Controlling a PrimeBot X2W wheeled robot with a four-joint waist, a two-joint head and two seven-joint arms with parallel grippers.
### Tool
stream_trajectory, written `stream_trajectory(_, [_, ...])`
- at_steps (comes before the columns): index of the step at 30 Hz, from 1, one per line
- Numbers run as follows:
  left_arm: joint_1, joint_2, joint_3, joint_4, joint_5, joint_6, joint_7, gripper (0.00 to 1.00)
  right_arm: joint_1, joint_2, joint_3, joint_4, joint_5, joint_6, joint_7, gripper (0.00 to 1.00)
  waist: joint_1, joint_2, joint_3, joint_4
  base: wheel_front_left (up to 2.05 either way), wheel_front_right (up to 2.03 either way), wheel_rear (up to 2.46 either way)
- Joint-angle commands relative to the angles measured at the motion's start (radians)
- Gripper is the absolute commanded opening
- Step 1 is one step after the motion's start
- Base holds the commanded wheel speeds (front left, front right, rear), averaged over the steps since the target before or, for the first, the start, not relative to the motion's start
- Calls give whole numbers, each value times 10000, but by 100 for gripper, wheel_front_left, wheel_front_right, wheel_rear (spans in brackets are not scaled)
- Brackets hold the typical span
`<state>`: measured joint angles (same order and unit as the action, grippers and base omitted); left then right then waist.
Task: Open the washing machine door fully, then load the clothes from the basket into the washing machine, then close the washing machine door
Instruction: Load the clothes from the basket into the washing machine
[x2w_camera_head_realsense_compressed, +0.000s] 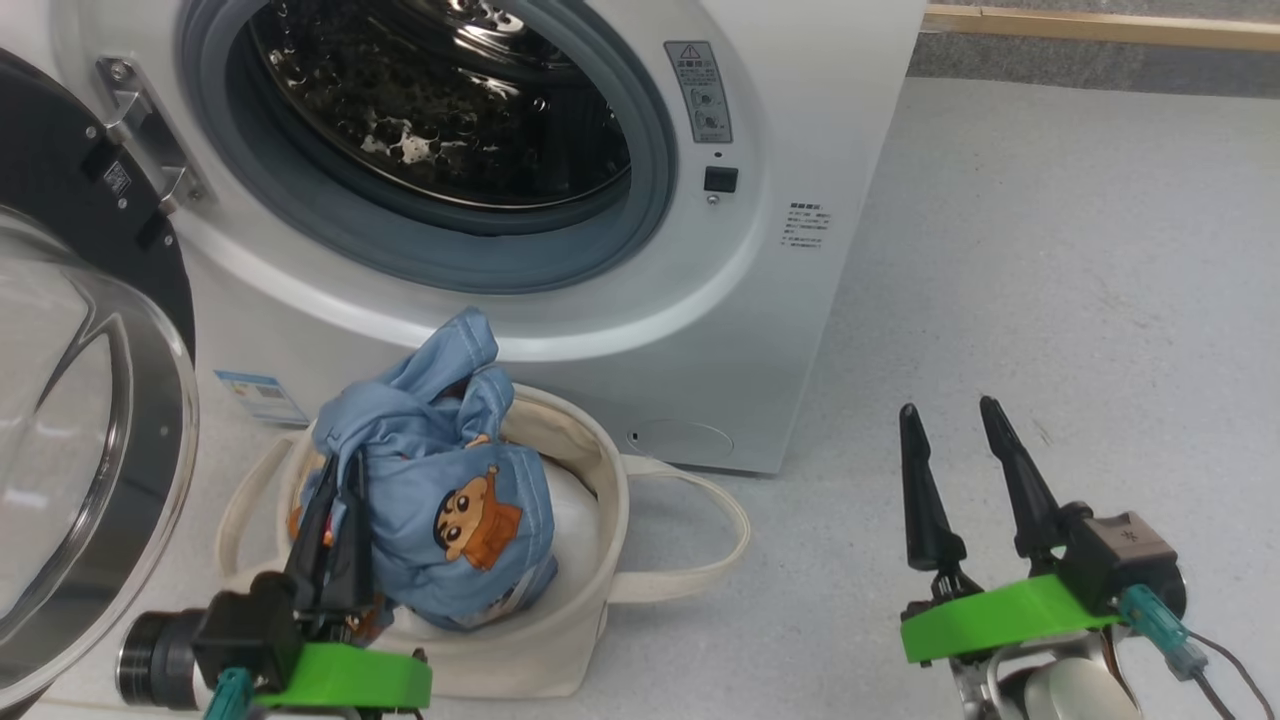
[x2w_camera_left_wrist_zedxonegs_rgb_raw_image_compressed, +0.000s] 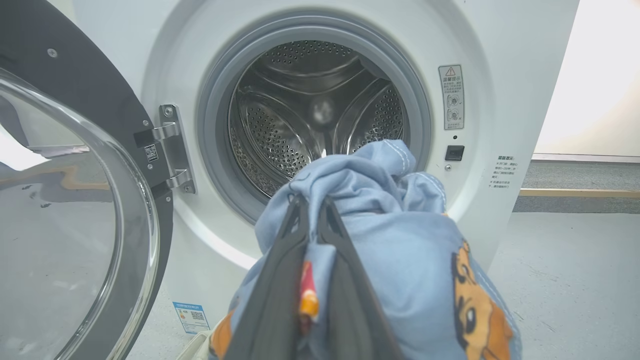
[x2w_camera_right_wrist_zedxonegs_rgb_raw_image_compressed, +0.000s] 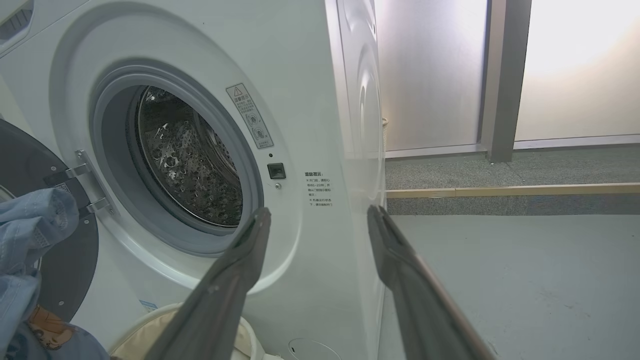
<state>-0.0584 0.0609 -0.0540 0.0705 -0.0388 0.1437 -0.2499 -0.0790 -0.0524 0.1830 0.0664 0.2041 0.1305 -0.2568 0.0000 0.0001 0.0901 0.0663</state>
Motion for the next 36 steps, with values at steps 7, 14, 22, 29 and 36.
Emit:
stream_trajectory(7, [-139, -54, 382, -166, -85, 42, -118, 0, -154, 22, 200, -349, 40, 2, -49, 100, 0, -1, 132, -87, 0, 0, 0])
stream_trajectory(14, [-465, -49, 352, 14, 123, 28, -118, 0, -349, 22, 213, -471, 16, 2, -49, 100, 0, -1, 642, -302, 0, 0, 0])
stream_trajectory(22, [-2303, 610, -141, 913, 865, 167, -118, 0, -783, 22, 132, -651, -85, 2, -49, 100, 0, -1, 2013, -670, 0, 0, 0])
stream_trajectory(29, [-4593, 1265, 9, 1207, 552, -11, -118, 0, -1298, 22, 221, -907, -138, 2, -49, 100, 0, -1, 3373, -1083, 0, 0, 0])
stream_trajectory(36, [-6947, 2051, 338, 2003, 530, -52, -118, 0, -1736, 22, 212, -1232, -255, 2, -49, 100, 0, -1, 4628, -1419, 0, 0, 0])
